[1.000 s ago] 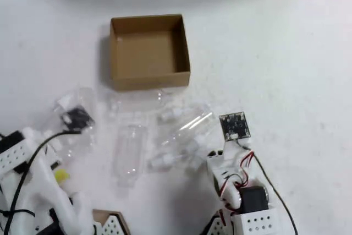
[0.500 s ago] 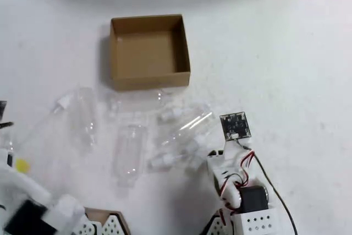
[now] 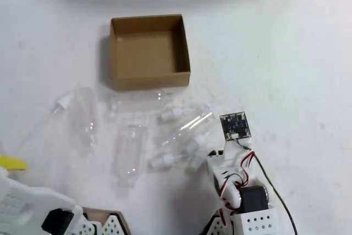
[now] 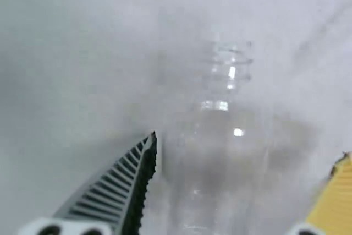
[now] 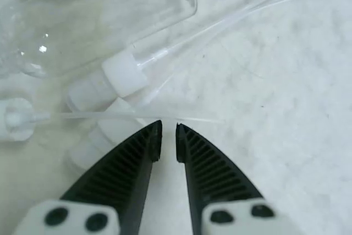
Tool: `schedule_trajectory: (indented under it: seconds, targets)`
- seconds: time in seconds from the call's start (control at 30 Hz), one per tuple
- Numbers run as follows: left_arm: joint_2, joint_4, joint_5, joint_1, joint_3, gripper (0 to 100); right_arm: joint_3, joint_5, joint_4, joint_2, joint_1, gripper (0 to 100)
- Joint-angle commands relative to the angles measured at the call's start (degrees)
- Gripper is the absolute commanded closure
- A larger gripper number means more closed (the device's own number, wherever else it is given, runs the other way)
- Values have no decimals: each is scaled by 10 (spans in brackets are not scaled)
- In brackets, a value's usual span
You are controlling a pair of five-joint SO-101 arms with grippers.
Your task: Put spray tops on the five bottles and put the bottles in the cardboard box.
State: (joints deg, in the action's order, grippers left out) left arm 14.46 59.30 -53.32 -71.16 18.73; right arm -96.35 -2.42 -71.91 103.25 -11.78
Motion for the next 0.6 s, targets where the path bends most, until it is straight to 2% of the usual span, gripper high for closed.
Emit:
schedule_trajectory:
  seconds: [0.0,0.17,0.4,0.57]
  targets:
    - [-15,68,5,6,-91,535,-5,0,-5,-1,4,983]
    - [-18,133,5,15,-140,535,-5,0,-5,-1,4,983]
    - [-24,142,5,15,-142,540,-5,0,-5,-1,4,983]
    - [-25,142,-1,15,-142,671,-5,0,-5,-1,4,983]
